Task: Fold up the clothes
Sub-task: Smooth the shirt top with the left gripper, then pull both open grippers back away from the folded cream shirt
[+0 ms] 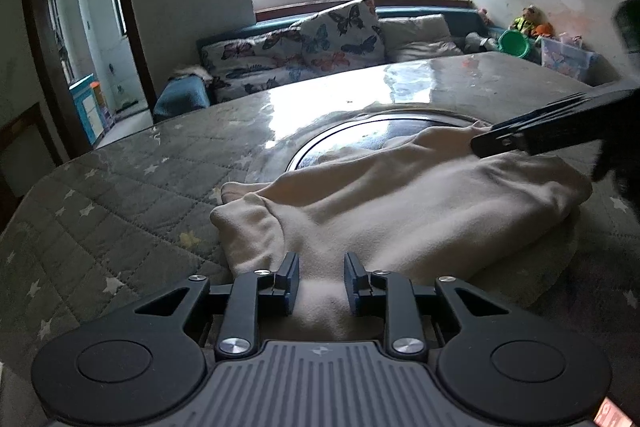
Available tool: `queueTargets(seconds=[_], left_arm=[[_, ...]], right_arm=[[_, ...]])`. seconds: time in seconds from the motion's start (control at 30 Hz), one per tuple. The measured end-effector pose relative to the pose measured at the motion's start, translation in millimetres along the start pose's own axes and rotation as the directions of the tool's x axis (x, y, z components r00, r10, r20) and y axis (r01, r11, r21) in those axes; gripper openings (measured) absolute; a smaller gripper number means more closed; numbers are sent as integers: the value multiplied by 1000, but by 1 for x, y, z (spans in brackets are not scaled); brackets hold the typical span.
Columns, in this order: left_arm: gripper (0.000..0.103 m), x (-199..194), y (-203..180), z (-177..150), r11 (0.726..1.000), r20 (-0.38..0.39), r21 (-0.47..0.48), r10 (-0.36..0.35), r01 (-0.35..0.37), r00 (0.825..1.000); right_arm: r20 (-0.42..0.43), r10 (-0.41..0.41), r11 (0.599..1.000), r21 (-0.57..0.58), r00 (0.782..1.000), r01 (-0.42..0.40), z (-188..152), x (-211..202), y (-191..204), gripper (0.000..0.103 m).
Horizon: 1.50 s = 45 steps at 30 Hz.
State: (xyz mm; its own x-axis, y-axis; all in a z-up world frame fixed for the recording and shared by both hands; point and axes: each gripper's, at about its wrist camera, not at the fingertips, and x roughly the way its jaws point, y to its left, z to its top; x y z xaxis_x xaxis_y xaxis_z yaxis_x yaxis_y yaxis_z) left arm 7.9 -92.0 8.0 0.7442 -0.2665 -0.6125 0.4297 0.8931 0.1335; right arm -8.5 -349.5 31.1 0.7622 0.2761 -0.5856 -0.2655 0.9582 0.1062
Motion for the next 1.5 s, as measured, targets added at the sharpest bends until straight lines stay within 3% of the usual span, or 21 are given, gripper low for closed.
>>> queueTargets(seconds=[0.2,0.3,0.87,0.93,1.1,1.5], left_arm=[[48,-6,-9,10,998,-31,-20,63,-63,998],[56,-10,-12,11,994,-43,-23,103,-104,994],[72,-35,-23,6,986,-100,-54,152,-158,983],[73,-38,-25,5,985,-101,-54,157,-163,982],[83,-44,-27,2,982,-105,-61,175,-182,979],[84,-43,-29,-14,974,-163,-94,190,-206,968]], right_arm=[[8,76,994,-76,997,-75,-13,-21,33,53],[-12,76,991,-109,997,-77,-23,-19,45,54],[-10,68,992,-108,998,-69,-37,-35,58,62],[-5,71,991,-116,997,-71,-39,-43,59,71],[-21,76,987,-141,997,-78,-50,-56,61,76],[-36,38,993,-114,999,-42,-78,-64,53,83]])
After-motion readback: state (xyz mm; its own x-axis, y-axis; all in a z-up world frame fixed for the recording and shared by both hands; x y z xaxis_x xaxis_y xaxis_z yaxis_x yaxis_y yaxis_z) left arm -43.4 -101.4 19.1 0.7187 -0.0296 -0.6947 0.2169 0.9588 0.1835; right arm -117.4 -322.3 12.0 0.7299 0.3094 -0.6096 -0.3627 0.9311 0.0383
